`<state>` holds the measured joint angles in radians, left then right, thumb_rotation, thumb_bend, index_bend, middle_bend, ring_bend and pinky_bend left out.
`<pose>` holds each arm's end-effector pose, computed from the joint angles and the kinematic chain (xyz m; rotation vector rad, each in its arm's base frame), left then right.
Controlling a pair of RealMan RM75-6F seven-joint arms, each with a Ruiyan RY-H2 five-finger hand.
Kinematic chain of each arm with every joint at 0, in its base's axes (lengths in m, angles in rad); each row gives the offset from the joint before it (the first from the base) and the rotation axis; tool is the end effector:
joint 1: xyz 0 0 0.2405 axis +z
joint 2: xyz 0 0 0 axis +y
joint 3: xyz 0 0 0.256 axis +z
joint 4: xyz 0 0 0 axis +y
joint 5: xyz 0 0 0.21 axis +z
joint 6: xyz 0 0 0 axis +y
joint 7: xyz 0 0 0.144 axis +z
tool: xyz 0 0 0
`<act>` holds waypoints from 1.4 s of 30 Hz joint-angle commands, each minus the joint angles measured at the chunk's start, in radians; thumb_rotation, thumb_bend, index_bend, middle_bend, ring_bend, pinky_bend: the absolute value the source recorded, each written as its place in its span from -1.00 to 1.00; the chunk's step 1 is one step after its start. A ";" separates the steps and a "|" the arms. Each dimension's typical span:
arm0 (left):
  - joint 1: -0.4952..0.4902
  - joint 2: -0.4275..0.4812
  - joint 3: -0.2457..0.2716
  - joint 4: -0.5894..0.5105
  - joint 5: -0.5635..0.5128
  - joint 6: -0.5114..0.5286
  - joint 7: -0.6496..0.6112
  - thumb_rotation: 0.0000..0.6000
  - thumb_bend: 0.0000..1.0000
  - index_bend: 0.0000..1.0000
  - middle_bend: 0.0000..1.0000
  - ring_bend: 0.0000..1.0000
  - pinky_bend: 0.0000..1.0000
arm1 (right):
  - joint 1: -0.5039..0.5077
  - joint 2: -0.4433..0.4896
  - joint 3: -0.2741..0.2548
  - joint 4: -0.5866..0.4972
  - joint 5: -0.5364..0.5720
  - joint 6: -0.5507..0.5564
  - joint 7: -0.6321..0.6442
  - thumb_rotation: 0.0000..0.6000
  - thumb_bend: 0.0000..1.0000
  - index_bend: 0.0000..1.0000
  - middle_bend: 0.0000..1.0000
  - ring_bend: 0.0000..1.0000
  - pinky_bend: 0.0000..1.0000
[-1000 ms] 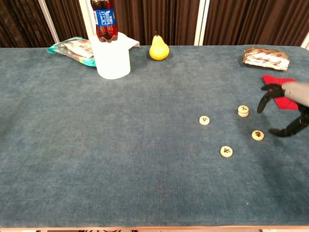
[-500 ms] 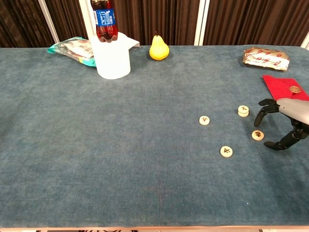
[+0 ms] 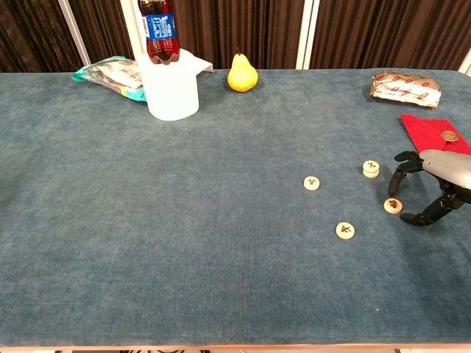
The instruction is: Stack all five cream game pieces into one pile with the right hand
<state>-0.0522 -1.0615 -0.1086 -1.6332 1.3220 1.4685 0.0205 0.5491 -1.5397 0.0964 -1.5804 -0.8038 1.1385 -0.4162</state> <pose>-0.3355 0.1803 0.1922 -1.2038 -0.9202 -0.7902 -0.2378 -0.2860 -0.0095 1.5102 -1.2776 0.6737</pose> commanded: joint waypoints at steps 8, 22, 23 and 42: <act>0.000 0.000 0.000 -0.001 0.000 0.000 0.001 1.00 -0.67 -0.89 -1.00 -1.00 -1.00 | 0.000 -0.008 0.014 0.013 0.008 -0.015 -0.012 1.00 -0.23 -0.11 -1.00 -1.00 -1.00; 0.000 0.000 -0.001 -0.001 -0.003 0.000 0.005 1.00 -0.67 -0.89 -1.00 -1.00 -1.00 | 0.002 -0.019 0.030 0.025 0.011 -0.031 -0.026 1.00 -0.23 -0.06 -1.00 -1.00 -1.00; -0.001 -0.001 -0.001 -0.001 -0.003 0.000 0.005 1.00 -0.67 -0.89 -1.00 -1.00 -1.00 | 0.003 -0.019 0.030 0.025 0.011 -0.031 -0.028 1.00 -0.23 -0.06 -1.00 -1.00 -1.00; -0.001 -0.002 -0.002 -0.002 -0.006 0.000 0.010 1.00 -0.67 -0.89 -1.00 -1.00 -1.00 | 0.003 -0.026 0.043 0.035 0.025 -0.039 -0.048 1.00 -0.23 -0.02 -1.00 -1.00 -1.00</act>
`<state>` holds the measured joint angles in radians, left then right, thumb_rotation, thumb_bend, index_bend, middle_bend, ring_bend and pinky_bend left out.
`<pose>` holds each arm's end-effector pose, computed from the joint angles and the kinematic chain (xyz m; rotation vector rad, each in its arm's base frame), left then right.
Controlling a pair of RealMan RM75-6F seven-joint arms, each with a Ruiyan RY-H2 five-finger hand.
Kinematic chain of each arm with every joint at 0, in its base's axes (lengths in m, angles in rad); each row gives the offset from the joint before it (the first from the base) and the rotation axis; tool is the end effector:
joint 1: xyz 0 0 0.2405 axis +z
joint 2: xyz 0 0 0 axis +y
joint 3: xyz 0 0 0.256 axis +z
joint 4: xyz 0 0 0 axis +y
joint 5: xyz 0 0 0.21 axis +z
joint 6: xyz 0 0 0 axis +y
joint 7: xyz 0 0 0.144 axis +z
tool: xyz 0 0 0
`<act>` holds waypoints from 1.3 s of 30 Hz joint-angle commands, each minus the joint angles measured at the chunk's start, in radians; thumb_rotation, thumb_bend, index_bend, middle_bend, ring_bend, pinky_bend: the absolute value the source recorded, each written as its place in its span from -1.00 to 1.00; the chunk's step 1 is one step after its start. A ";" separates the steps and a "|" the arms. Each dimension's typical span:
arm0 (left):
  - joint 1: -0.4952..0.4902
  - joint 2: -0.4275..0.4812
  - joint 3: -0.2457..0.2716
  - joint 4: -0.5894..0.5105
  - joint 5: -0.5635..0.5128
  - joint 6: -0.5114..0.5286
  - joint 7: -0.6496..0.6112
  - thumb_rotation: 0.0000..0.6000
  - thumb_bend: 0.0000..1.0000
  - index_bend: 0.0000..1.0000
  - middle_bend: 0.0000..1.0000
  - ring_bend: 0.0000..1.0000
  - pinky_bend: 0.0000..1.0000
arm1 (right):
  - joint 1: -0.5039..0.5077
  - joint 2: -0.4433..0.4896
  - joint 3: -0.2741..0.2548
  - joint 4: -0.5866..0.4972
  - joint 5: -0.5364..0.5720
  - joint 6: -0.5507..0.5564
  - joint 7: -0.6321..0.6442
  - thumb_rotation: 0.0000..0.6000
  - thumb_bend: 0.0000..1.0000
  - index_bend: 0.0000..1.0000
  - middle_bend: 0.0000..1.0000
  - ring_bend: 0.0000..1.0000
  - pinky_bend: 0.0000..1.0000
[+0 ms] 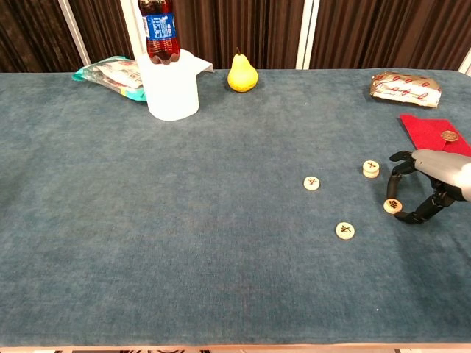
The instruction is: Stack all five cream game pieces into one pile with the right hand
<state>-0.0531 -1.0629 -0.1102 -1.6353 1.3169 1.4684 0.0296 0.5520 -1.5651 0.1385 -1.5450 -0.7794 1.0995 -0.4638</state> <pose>-0.3354 0.1808 0.1920 -1.2017 -0.9175 -0.7847 -0.2364 -0.2947 -0.0154 1.5144 -1.2710 0.6506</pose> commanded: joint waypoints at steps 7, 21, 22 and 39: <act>0.000 0.000 0.000 -0.001 0.000 0.000 0.001 1.00 -0.67 -0.89 -1.00 -1.00 -1.00 | 0.001 0.000 0.005 -0.002 0.001 0.000 -0.006 1.00 -0.23 0.01 -1.00 -1.00 -1.00; 0.000 0.000 0.000 -0.001 -0.002 -0.001 0.003 1.00 -0.67 -0.89 -1.00 -1.00 -1.00 | 0.003 0.002 0.014 -0.002 0.004 -0.001 -0.014 1.00 -0.22 0.03 -1.00 -1.00 -1.00; 0.000 0.000 0.000 -0.001 -0.002 -0.001 0.003 1.00 -0.67 -0.89 -1.00 -1.00 -1.00 | 0.003 0.006 0.017 -0.007 0.002 0.001 -0.013 1.00 -0.22 0.03 -1.00 -1.00 -1.00; 0.000 0.000 -0.001 -0.003 -0.003 0.000 0.005 1.00 -0.67 -0.89 -1.00 -1.00 -1.00 | 0.092 0.094 0.124 -0.084 0.119 -0.036 -0.088 1.00 -0.22 0.03 -1.00 -1.00 -1.00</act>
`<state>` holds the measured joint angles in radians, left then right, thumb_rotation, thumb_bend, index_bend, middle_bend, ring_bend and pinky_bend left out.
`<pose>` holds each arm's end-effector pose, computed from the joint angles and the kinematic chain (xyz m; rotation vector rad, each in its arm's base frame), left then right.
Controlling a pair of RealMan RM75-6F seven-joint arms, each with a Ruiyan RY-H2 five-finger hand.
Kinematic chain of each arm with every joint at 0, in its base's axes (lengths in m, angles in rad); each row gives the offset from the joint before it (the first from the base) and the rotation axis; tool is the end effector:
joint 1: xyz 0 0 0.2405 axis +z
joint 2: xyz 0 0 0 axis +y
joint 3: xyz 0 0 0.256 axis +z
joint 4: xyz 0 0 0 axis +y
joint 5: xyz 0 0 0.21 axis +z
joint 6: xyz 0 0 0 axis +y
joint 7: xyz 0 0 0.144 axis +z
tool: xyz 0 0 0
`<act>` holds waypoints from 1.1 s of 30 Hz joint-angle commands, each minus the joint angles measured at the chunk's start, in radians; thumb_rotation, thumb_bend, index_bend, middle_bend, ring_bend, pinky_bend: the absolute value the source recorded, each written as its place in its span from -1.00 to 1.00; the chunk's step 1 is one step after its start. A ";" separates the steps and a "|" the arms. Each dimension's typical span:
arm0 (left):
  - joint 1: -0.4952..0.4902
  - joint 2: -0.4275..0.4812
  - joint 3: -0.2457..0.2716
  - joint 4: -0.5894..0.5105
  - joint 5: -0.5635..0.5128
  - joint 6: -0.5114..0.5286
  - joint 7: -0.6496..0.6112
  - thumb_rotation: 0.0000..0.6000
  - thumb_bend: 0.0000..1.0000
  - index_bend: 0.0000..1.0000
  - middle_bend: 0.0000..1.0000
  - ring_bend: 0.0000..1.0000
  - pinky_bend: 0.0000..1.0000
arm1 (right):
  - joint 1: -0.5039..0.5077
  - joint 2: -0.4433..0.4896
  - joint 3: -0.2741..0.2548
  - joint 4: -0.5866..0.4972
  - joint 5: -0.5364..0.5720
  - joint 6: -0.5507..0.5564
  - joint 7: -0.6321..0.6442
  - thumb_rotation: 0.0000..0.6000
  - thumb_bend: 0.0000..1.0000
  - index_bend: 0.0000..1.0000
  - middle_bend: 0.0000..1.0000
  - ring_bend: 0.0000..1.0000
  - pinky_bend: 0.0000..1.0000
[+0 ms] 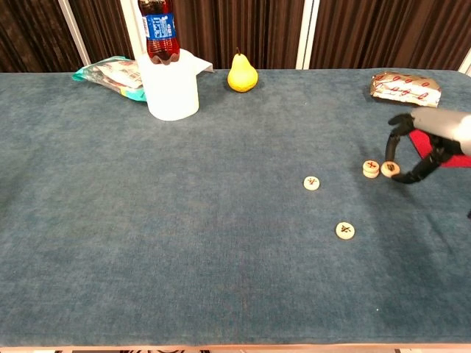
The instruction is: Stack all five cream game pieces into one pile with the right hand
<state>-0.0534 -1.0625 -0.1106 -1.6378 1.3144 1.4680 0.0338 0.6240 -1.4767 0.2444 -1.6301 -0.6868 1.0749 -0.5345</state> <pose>-0.3352 0.1809 0.1919 -1.2010 -0.9173 -0.7820 -0.2064 -0.3292 0.0174 1.4953 -1.2364 0.7024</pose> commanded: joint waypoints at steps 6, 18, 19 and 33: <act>0.000 0.000 0.000 0.000 -0.001 -0.001 0.003 1.00 -0.67 -0.89 -1.00 -1.00 -1.00 | 0.069 -0.009 0.038 0.040 0.099 -0.028 -0.064 1.00 -0.22 0.03 -1.00 -1.00 -1.00; -0.001 -0.003 -0.001 0.002 -0.003 0.000 0.007 1.00 -0.67 -0.89 -1.00 -1.00 -1.00 | 0.122 -0.057 0.040 0.136 0.211 -0.056 -0.096 1.00 -0.21 0.03 -1.00 -1.00 -1.00; -0.001 -0.003 -0.001 0.002 -0.003 0.000 0.008 1.00 -0.67 -0.89 -1.00 -1.00 -1.00 | 0.125 -0.060 0.040 0.141 0.215 -0.057 -0.096 1.00 -0.22 0.03 -1.00 -1.00 -1.00; -0.001 -0.003 -0.001 0.001 -0.003 0.001 0.009 1.00 -0.67 -0.89 -1.00 -1.00 -1.00 | 0.155 -0.090 0.035 0.194 0.252 -0.069 -0.100 1.00 -0.22 0.03 -1.00 -1.00 -1.00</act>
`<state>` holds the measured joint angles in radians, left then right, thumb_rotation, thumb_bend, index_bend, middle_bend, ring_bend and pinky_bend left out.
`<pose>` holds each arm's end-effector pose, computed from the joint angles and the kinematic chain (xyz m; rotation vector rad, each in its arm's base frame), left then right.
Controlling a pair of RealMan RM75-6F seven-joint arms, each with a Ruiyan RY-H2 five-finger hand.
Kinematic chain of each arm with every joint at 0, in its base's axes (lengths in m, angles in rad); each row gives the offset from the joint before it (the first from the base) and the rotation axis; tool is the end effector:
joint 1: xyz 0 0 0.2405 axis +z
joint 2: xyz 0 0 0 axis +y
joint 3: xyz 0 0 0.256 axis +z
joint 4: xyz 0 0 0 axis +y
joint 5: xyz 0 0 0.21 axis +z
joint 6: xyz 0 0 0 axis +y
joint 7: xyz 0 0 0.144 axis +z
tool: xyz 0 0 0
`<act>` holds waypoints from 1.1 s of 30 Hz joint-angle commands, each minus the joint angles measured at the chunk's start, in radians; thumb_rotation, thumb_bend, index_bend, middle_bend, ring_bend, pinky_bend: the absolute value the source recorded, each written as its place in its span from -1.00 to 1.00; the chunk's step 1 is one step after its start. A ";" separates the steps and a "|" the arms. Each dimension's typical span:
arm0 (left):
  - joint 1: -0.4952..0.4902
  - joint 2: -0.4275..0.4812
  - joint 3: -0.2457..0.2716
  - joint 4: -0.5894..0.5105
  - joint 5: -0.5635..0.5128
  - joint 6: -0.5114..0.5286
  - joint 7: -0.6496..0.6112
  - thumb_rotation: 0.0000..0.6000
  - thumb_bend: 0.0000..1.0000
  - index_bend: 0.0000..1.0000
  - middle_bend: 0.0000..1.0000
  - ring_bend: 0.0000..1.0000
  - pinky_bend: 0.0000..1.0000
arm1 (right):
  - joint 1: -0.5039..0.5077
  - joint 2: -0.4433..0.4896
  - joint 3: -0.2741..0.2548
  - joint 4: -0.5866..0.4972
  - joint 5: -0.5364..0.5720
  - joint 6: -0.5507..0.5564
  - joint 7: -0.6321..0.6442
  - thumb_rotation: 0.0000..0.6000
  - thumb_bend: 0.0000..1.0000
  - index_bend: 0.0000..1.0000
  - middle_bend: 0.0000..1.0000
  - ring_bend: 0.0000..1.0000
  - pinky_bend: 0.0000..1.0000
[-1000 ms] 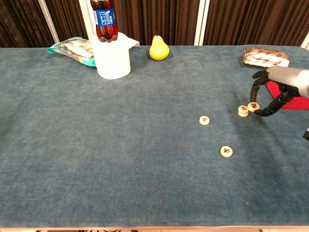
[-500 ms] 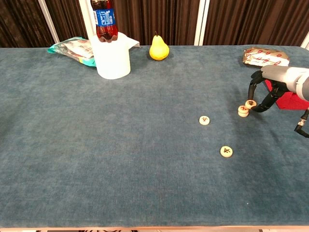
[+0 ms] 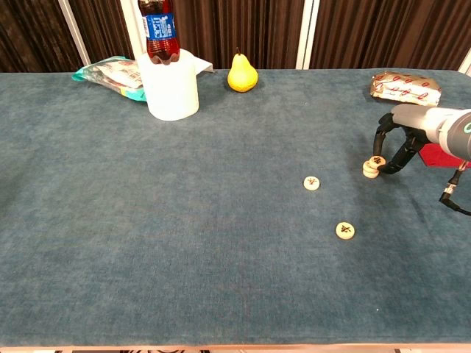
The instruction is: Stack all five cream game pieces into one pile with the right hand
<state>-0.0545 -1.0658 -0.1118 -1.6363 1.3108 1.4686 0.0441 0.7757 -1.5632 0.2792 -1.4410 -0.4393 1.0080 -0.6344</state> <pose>-0.3354 0.1814 0.1914 -1.2007 -0.9116 -0.7752 -0.2016 -0.3718 -0.0019 1.4568 -1.2602 0.5814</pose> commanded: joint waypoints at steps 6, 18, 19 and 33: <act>0.000 0.000 0.000 0.001 0.000 0.000 0.000 1.00 -0.67 -0.89 -1.00 -1.00 -1.00 | 0.012 -0.007 0.003 0.011 0.007 -0.002 0.006 1.00 -0.22 0.03 -1.00 -1.00 -1.00; -0.001 -0.002 -0.001 0.001 -0.004 -0.002 0.005 1.00 -0.67 -0.89 -1.00 -1.00 -1.00 | 0.021 -0.012 0.000 0.018 0.021 -0.003 0.010 1.00 -0.22 0.03 -1.00 -1.00 -1.00; -0.001 -0.002 -0.001 0.001 -0.004 -0.002 0.006 1.00 -0.67 -0.89 -1.00 -1.00 -1.00 | 0.022 -0.012 0.001 0.019 0.023 -0.005 0.011 1.00 -0.21 0.03 -1.00 -1.00 -1.00; -0.001 -0.001 -0.001 0.002 -0.004 -0.003 0.003 1.00 -0.67 -0.89 -1.00 -1.00 -1.00 | 0.032 -0.015 -0.005 0.025 0.032 -0.006 0.011 1.00 -0.22 0.03 -1.00 -1.00 -1.00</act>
<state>-0.0557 -1.0666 -0.1127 -1.6344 1.3071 1.4661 0.0475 0.8072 -1.5784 0.2741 -1.4157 -0.4074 1.0017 -0.6231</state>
